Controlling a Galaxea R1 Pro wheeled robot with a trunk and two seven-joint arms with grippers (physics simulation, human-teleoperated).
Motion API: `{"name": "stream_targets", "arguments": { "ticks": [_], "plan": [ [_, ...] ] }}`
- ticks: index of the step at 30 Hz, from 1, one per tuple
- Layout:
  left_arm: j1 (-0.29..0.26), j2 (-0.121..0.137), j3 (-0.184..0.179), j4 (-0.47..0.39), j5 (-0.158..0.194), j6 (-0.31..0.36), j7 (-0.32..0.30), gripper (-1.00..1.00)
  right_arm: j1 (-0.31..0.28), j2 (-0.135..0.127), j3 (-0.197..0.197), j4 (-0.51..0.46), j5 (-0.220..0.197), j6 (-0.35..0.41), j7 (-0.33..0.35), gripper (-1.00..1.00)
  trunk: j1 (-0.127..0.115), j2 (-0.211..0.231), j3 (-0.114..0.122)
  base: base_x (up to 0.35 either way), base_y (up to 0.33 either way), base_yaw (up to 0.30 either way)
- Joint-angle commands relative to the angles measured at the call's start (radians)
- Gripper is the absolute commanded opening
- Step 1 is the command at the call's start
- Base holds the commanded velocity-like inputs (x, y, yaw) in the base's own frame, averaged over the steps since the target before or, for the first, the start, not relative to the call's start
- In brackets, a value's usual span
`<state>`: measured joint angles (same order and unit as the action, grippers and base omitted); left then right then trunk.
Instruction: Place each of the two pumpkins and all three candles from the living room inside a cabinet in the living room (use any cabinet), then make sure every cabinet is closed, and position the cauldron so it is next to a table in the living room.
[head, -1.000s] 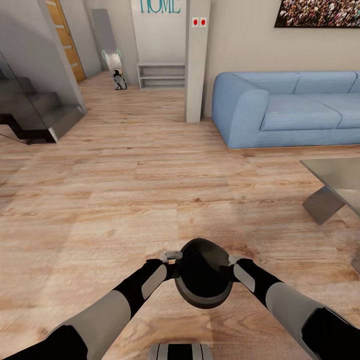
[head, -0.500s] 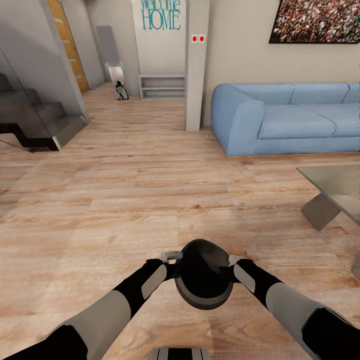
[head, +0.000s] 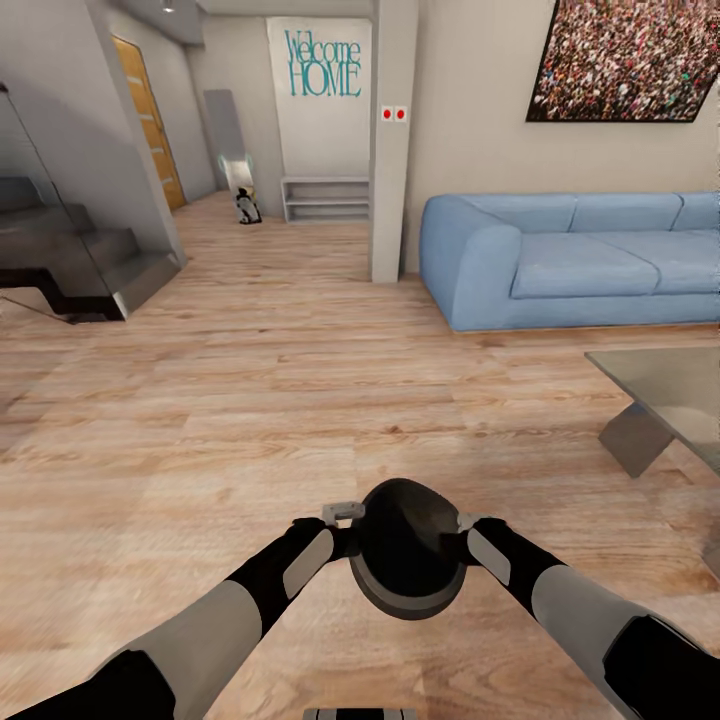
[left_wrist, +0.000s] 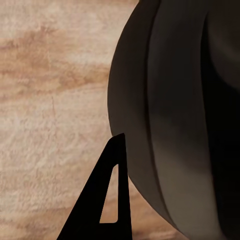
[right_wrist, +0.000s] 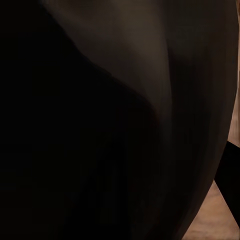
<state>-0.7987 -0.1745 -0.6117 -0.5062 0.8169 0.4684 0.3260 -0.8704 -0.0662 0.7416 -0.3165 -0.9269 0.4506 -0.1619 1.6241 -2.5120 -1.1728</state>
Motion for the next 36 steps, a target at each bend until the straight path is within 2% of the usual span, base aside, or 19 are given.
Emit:
{"name": "stream_targets", "arguments": {
  "ticks": [1,28,36],
  "plan": [
    [-0.001,0.000,-0.005,0.000,0.007,0.002,0.010,-1.00,-0.001,-0.001,-0.001,-0.005,-0.014,0.002,-0.008,-1.00,-0.001,0.000,0.003,0.000,0.000,0.000],
    [-0.001,0.000,-0.003,0.001,0.007,0.006,0.010,-1.00,-0.001,0.000,-0.001,-0.006,-0.013,0.007,-0.008,-1.00,-0.013,0.006,0.108,0.000,0.000,0.000],
    [-0.001,0.000,-0.002,0.000,0.007,0.006,0.010,-1.00,-0.001,0.000,-0.001,-0.006,-0.013,0.007,-0.008,-1.00,-0.013,0.006,0.114,0.000,0.000,-0.145]
  ]
}}
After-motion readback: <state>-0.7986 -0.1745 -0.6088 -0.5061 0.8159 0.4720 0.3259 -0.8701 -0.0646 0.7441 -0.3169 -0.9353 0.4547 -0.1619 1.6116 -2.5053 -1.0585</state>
